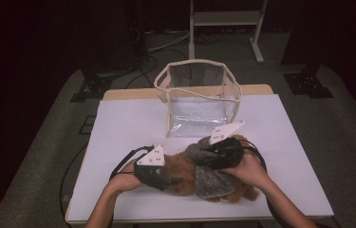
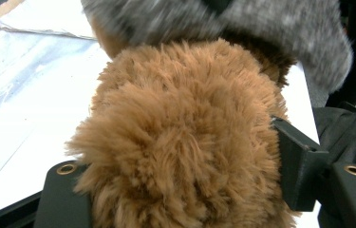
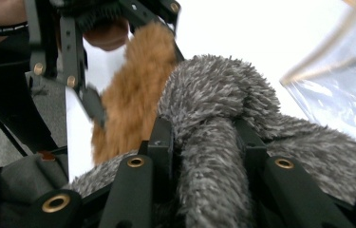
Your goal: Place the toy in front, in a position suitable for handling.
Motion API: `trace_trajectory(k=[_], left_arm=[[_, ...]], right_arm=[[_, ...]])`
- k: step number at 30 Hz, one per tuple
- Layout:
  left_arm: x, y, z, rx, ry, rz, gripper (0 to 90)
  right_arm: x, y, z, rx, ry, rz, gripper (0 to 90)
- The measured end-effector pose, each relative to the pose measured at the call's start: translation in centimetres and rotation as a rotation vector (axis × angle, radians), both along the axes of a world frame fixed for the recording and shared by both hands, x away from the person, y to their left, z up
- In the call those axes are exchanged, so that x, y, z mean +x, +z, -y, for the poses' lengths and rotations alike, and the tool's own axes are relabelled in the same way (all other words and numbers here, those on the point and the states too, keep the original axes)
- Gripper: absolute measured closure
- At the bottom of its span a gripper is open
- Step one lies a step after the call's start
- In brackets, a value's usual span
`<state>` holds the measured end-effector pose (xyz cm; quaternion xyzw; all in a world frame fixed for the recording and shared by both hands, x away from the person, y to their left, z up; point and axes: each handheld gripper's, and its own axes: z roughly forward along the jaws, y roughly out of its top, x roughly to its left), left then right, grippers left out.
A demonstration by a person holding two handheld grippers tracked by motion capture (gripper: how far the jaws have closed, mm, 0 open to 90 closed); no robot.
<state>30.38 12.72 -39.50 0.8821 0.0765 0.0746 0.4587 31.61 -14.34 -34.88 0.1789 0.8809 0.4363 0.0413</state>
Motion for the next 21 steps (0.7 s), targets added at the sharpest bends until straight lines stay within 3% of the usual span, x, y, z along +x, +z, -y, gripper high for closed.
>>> trace_trajectory(k=[1, 7, 11, 13, 17, 18, 19, 20, 21], left_arm=[[0.0, 0.0, 0.0, 0.0, 0.002, -0.006, 31.5], [0.2, 0.1, -0.1, 0.003, -0.004, -0.01, 30.5], [0.3, 0.4, -0.1, 0.008, -0.009, -0.018, 26.1], [0.4, 0.9, -0.1, 0.018, -0.001, -0.011, 19.9], [0.2, 1.7, 0.3, -0.025, 0.003, 0.018, 18.9], [0.2, 1.7, 0.3, -0.025, 0.003, 0.018, 22.0], [0.1, 1.9, 0.4, -0.033, -0.007, 0.021, 31.9], [0.1, 1.8, 0.5, -0.032, -0.016, 0.021, 31.9], [-0.1, 1.5, 0.7, -0.012, -0.021, 0.027, 38.6]], right_arm=[[-0.4, 0.2, 1.6, 0.018, -0.02, 0.009, 66.1], [-1.1, -0.4, 4.5, 0.044, -0.072, 0.002, 66.1], [-1.7, -1.4, 4.8, 0.071, -0.071, -0.003, 66.6], [-2.2, -1.9, 4.6, 0.084, -0.068, 0.001, 67.2], [-2.8, -2.2, 4.2, 0.086, -0.051, 0.013, 67.8], [-2.8, -2.2, 4.2, 0.086, -0.051, 0.013, 67.8], [-3.1, -2.1, 4.0, 0.08, -0.042, 0.016, 67.8], [-3.1, -2.1, 4.0, 0.08, -0.042, 0.016, 67.8], [-3.1, -1.8, 3.8, 0.065, -0.031, 0.023, 67.6]])
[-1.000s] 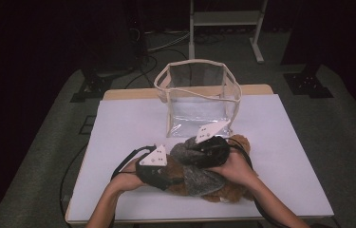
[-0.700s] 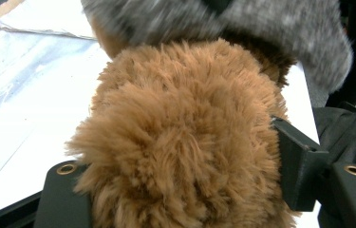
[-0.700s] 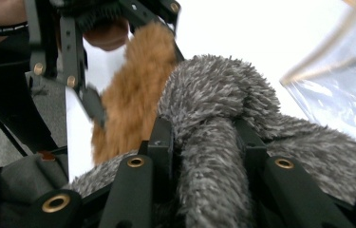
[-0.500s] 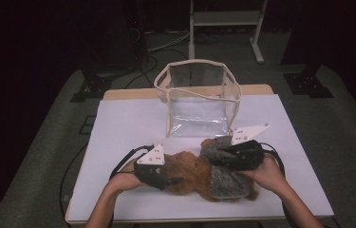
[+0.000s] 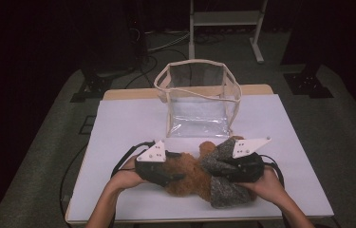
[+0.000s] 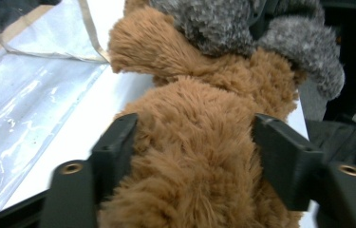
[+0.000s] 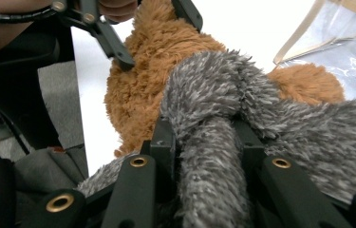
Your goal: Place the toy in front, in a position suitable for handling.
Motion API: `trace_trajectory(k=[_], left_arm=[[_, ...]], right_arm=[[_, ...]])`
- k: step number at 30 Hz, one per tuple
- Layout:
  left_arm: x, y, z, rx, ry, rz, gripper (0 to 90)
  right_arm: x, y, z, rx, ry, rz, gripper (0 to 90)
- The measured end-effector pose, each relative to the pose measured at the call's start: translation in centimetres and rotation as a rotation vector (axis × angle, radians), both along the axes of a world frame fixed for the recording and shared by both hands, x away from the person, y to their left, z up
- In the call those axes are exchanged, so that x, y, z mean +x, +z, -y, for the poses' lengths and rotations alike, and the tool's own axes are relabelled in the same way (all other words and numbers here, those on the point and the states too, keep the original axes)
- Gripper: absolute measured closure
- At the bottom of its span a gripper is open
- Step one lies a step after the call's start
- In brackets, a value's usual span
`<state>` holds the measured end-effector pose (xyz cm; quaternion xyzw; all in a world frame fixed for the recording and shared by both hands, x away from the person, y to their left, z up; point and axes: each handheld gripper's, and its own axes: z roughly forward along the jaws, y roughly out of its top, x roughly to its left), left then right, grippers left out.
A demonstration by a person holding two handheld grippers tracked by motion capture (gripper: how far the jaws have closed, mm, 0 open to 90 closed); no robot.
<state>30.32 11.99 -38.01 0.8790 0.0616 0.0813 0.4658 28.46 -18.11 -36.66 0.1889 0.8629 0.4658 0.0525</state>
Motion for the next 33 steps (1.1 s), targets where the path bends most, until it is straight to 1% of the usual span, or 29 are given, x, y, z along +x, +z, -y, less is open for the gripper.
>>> trace_trajectory(k=[1, 2, 3, 6, 7, 8, 10, 11, 12, 13, 14, 15, 21, 24, 27, 28, 29, 30, 31, 33], left_arm=[[0.0, 0.0, 0.0, 0.0, 0.0, 0.0, 40.0], [0.0, -0.1, 0.0, 0.0, -0.001, -0.003, 41.6], [-0.2, -0.2, 0.0, 0.008, -0.002, 0.002, 42.2], [-0.4, -0.2, 0.0, 0.023, -0.006, 0.011, 42.7], [-0.4, -0.2, 0.0, 0.023, -0.006, 0.011, 42.7], [-0.5, -0.2, -0.1, 0.026, -0.004, 0.013, 42.7], [-0.5, -0.2, -0.2, 0.027, -0.005, 0.011, 42.7], [-0.5, -0.3, -0.2, 0.022, -0.002, 0.006, 42.7], [-0.4, -0.4, -0.4, 0.017, -0.004, 0.003, 42.7], [-0.4, -0.4, -0.4, 0.017, -0.004, 0.003, 42.6], [-0.5, -0.4, -0.4, 0.018, -0.005, 0.003, 42.6], [-0.5, -0.4, -0.3, 0.018, -0.006, 0.004, 42.4], [-0.3, -0.3, -0.3, 0.022, -0.005, 0.001, 41.6], [-0.3, -0.3, -0.4, 0.024, -0.007, 0.0, 41.0], [-0.3, -0.3, -0.4, 0.024, -0.011, -0.001, 40.8], [-0.3, -0.3, -0.4, 0.024, -0.012, -0.003, 40.6], [-0.3, -0.3, -0.4, 0.027, -0.015, -0.002, 40.6], [-0.4, -0.2, -0.5, 0.032, -0.021, -0.001, 40.4], [-0.4, -0.2, -0.5, 0.032, -0.021, -0.001, 40.4], [-0.6, -0.2, -0.5, 0.043, -0.035, 0.003, 40.4]], right_arm=[[0.0, 0.0, 0.0, 0.0, 0.0, 0.0, 67.6], [0.1, 0.4, -0.3, -0.013, 0.0, 0.007, 67.3], [0.3, 0.7, -0.6, -0.018, 0.002, 0.013, 67.3], [1.1, 1.3, -1.6, -0.019, 0.004, 0.03, 67.3], [1.1, 1.3, -1.6, -0.019, 0.004, 0.03, 67.3], [1.7, 1.6, -2.0, -0.026, 0.004, 0.037, 67.1], [2.3, 1.6, -1.8, -0.027, -0.005, 0.028, 67.0], [2.3, 1.6, -1.8, -0.027, -0.005, 0.028, 67.0], [2.8, 1.4, -0.9, -0.026, -0.03, 0.018, 66.9], [2.8, 1.4, -0.9, -0.026, -0.03, 0.018, 66.9], [2.9, 1.3, -0.5, -0.025, -0.037, 0.013, 66.9], [3.1, 1.0, 0.7, 0.0, -0.055, -0.013, 66.8], [3.1, 0.6, 4.4, 0.036, -0.147, -0.023, 66.7], [3.1, 0.5, 5.8, 0.048, -0.184, -0.03, 66.7], [2.8, 0.4, 6.3, 0.057, -0.193, -0.036, 66.6], [2.3, 0.5, 6.2, 0.057, -0.194, -0.028, 66.6], [2.3, 0.5, 6.2, 0.057, -0.194, -0.028, 66.6], [1.8, 0.6, 5.9, 0.06, -0.184, -0.02, 66.6], [1.8, 0.6, 5.9, 0.06, -0.184, -0.02, 66.6], [1.2, 0.9, 5.1, 0.065, -0.151, -0.007, 66.6]])
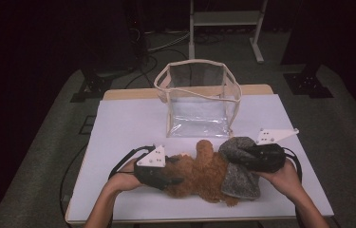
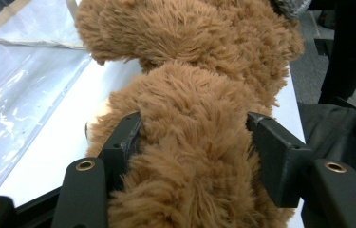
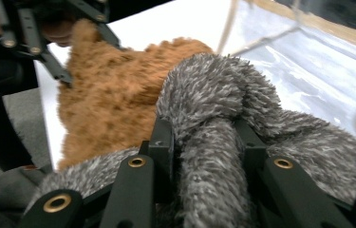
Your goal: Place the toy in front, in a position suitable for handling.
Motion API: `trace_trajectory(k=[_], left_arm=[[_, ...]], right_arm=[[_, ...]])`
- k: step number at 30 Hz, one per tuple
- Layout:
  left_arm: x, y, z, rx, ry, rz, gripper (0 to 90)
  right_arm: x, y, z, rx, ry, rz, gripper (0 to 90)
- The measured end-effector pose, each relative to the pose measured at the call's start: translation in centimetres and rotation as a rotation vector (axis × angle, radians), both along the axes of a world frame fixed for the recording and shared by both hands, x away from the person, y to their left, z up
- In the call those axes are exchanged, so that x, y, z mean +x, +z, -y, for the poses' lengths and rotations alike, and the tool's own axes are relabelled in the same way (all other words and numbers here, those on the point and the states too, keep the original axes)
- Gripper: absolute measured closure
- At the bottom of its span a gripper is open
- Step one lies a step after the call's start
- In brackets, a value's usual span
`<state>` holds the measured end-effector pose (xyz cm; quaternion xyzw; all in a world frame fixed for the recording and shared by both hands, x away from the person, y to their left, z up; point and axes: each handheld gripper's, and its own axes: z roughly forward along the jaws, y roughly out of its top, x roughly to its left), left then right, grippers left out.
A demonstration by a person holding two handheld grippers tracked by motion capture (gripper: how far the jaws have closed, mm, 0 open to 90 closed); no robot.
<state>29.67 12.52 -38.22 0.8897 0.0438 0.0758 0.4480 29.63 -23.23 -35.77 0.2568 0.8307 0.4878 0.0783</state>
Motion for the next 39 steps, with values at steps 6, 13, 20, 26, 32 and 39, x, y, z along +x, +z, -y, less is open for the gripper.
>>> trace_trajectory(k=[6, 13, 20, 26, 32, 39], left_arm=[[-0.2, 0.0, -0.1, 0.009, -0.011, 0.001, 40.4], [-0.2, 0.0, -0.1, 0.016, -0.02, 0.0, 40.3], [-0.2, 0.0, -0.1, 0.018, -0.023, -0.001, 40.2], [-0.3, 0.0, -0.1, 0.024, -0.036, -0.004, 39.4], [-0.3, -0.1, -0.2, 0.018, -0.035, -0.006, 39.4], [0.0, -0.1, 0.0, 0.007, -0.008, 0.0, 38.2]], right_arm=[[0.6, 0.3, 0.0, -0.012, -0.002, 0.0, 66.6], [3.6, -0.3, 1.8, 0.013, -0.074, -0.05, 66.6], [4.3, -0.1, 1.8, -0.002, -0.085, -0.062, 66.5], [4.4, 0.1, -0.6, -0.007, -0.025, -0.055, 66.5], [4.1, 0.1, -1.8, -0.019, 0.01, -0.05, 66.3], [3.5, -0.4, 1.9, 0.003, -0.065, -0.07, 66.3]])
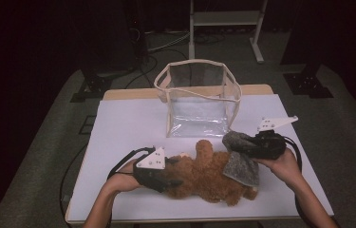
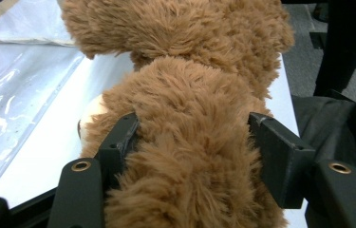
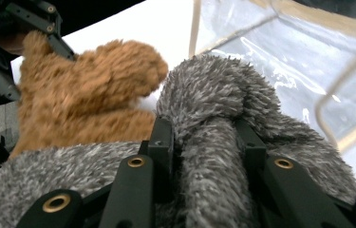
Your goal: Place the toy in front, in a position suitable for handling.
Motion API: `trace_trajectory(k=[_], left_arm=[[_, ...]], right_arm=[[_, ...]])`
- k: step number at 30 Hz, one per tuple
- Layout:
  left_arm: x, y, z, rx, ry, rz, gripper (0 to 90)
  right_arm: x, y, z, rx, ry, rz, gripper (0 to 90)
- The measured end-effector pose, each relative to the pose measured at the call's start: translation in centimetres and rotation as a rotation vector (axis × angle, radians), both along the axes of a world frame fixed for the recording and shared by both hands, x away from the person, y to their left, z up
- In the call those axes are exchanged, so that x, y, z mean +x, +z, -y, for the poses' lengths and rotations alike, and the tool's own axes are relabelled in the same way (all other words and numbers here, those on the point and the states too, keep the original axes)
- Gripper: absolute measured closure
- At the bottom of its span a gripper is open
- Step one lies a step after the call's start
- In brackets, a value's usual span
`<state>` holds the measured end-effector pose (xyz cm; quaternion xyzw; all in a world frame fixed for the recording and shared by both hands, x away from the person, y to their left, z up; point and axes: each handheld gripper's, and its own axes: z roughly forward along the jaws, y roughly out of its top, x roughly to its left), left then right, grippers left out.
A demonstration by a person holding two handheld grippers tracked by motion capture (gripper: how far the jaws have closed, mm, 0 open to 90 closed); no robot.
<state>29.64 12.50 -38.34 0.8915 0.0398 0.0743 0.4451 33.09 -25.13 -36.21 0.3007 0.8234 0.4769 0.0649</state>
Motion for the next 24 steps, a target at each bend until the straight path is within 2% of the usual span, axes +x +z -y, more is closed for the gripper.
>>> trace_trajectory(k=[3, 6, 8, 11, 15, 17, 20, 24], left_arm=[[0.1, 0.0, 0.1, -0.003, 0.006, -0.001, 37.7], [0.1, 0.0, 0.2, 0.003, 0.009, 0.001, 37.5], [0.1, 0.0, 0.2, 0.003, 0.013, -0.003, 37.5], [0.1, 0.0, 0.2, 0.006, 0.011, 0.0, 37.1], [0.0, -0.1, 0.1, -0.001, 0.008, -0.003, 37.2], [0.0, -0.1, 0.1, -0.001, 0.008, -0.002, 37.2], [0.0, 0.0, 0.3, 0.006, 0.012, 0.004, 37.1], [0.0, 0.0, 0.6, 0.012, 0.014, 0.005, 36.5]], right_arm=[[-0.7, 0.1, 0.2, 0.0, -0.004, 0.007, 66.4], [-1.4, 0.5, -0.5, 0.0, 0.018, 0.021, 66.4], [-1.9, 0.7, -1.6, -0.005, 0.052, 0.029, 66.4], [-2.6, 0.5, -4.5, -0.031, 0.127, 0.045, 66.3], [-3.4, 0.5, -5.9, -0.031, 0.181, 0.059, 66.1], [-3.4, 0.5, -5.8, -0.028, 0.183, 0.057, 66.1], [-2.9, 0.5, -4.6, -0.029, 0.151, 0.042, 66.2], [-2.6, 0.6, -5.0, -0.036, 0.147, 0.041, 66.2]])
